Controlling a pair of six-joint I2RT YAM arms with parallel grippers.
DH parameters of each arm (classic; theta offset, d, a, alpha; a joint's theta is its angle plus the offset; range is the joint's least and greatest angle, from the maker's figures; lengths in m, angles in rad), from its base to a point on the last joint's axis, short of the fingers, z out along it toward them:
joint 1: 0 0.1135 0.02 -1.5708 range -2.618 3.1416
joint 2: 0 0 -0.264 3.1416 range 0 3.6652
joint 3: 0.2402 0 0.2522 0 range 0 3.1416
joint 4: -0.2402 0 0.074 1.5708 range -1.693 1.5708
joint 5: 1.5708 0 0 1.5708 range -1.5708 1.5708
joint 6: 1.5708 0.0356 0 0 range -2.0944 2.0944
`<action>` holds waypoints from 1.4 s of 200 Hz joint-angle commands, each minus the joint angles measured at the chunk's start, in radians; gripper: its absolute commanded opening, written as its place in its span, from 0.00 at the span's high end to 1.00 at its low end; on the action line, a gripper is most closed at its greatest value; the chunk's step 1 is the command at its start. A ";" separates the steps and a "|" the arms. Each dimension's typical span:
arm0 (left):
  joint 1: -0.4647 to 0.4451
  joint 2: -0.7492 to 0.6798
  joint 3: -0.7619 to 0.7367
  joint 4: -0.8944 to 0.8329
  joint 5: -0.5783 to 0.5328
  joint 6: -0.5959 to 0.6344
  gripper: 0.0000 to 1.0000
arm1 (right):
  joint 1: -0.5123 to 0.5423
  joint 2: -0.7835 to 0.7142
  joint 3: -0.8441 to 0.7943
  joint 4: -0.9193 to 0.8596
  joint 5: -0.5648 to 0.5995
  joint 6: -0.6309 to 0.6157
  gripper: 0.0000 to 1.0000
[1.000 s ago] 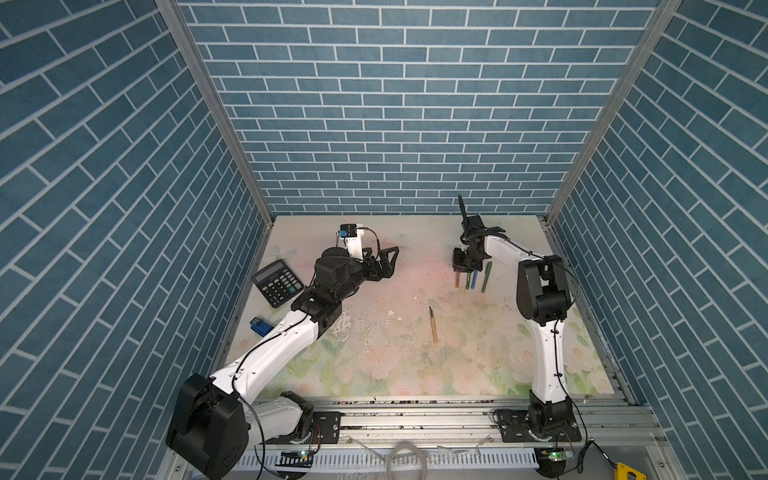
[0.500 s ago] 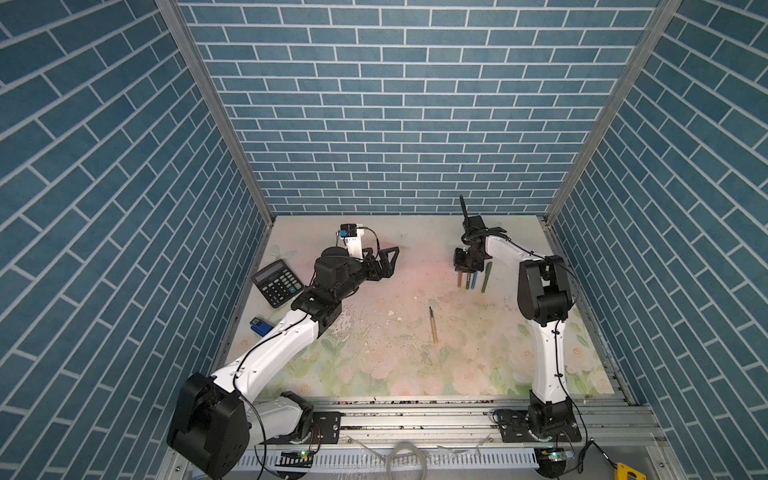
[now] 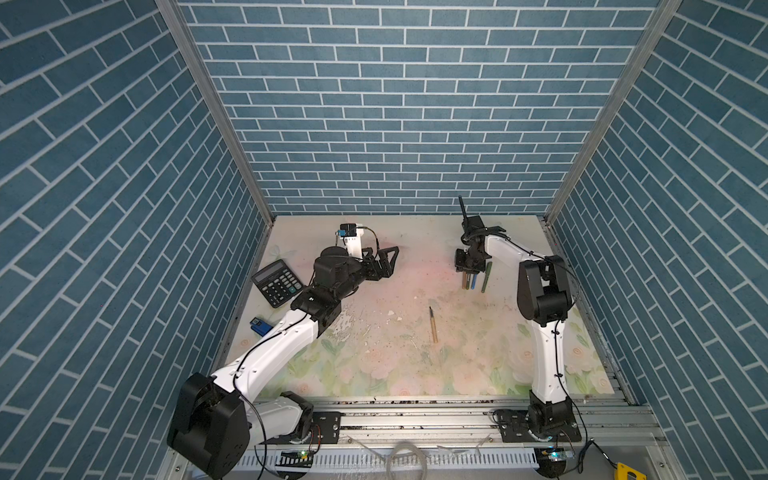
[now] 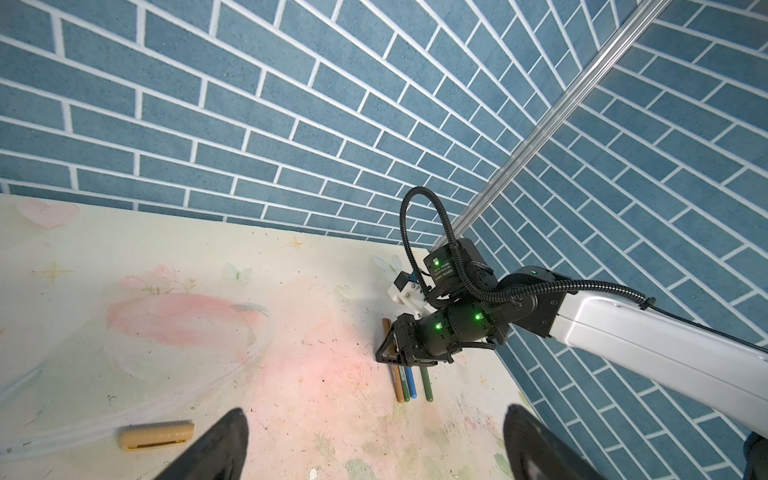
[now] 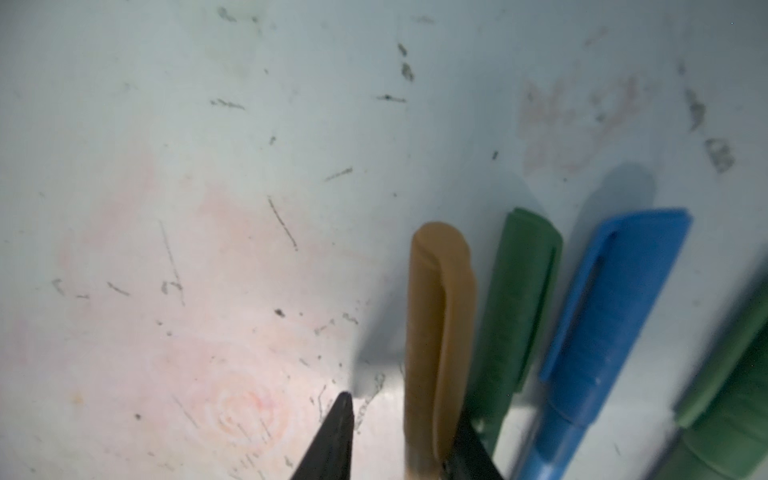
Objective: Insert the pens into the pen caps
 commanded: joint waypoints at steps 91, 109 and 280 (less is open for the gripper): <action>0.008 0.003 0.019 0.011 0.018 -0.002 0.03 | 0.078 -0.006 0.038 -0.102 0.022 -0.024 0.52; 0.007 0.013 0.024 0.005 0.024 -0.002 0.03 | 0.077 -0.064 -0.011 -0.023 -0.004 -0.003 0.52; -0.297 0.605 0.416 -0.268 -0.215 0.229 0.08 | -0.039 -0.257 -0.344 0.450 -0.470 0.285 0.52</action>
